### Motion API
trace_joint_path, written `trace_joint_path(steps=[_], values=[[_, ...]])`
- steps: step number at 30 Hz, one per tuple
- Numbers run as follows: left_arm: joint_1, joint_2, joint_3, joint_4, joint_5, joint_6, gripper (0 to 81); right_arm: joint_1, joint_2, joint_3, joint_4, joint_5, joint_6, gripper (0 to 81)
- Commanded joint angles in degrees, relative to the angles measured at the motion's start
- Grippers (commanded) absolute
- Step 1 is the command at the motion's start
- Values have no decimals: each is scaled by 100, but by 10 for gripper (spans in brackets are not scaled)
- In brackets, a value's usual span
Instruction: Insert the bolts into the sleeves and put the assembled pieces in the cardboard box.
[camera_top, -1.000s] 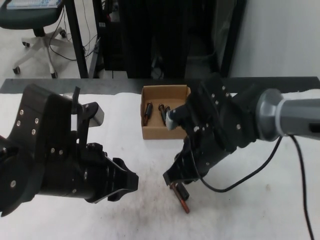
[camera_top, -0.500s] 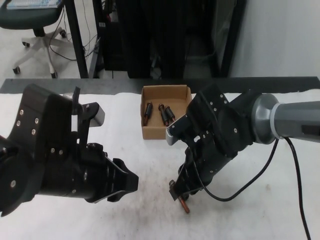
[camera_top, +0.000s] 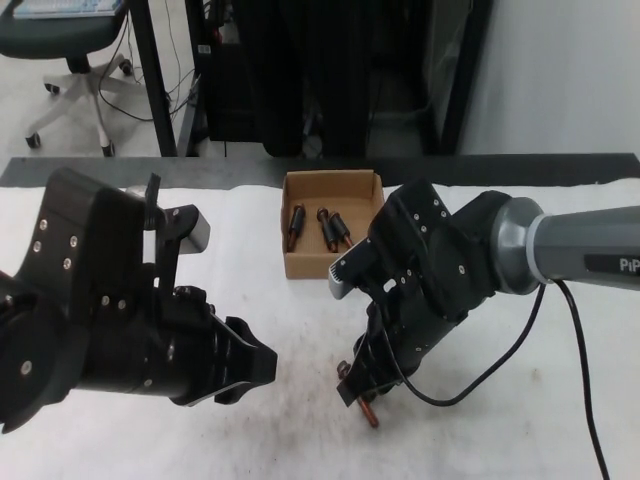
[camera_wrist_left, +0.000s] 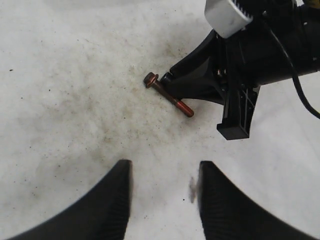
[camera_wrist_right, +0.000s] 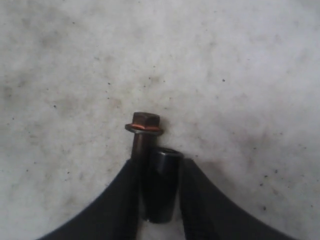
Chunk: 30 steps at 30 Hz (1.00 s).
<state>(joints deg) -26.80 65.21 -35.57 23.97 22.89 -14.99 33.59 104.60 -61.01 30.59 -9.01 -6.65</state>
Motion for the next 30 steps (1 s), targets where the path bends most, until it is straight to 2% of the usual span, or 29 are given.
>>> trace_joint_path(steps=[1, 4, 6, 8, 10, 17, 21, 25, 30], values=[[-16, -24, -44, -21, -10, 48, 398, -12, 112, 7, 50, 9, -62, 261], [-16, -24, -44, -21, -10, 48, 398, -12, 109, 7, 15, 9, -62, 257], [-16, -24, -44, -21, -10, 48, 398, -12, 109, 7, 19, 9, -108, 218], [-16, -24, -44, -21, -10, 106, 398, -12, 109, 7, 32, 9, -108, 137], [-16, -24, -44, -21, -10, 129, 398, -12, 109, 7, 57, 9, -108, 4], [-16, -24, -44, -21, -10, 129, 398, -12, 89, -32, 128, 26, 11, 8], [-16, -24, -44, -21, -10, 129, 398, -12, -25, -367, 297, 6, 927, 8], [-16, -24, -44, -21, -117, 129, 398, -12, -116, -807, 89, -383, 1624, 8], [-16, -24, -44, -63, -141, 129, 398, -12, -114, -1191, -158, -500, 1924, 8]])
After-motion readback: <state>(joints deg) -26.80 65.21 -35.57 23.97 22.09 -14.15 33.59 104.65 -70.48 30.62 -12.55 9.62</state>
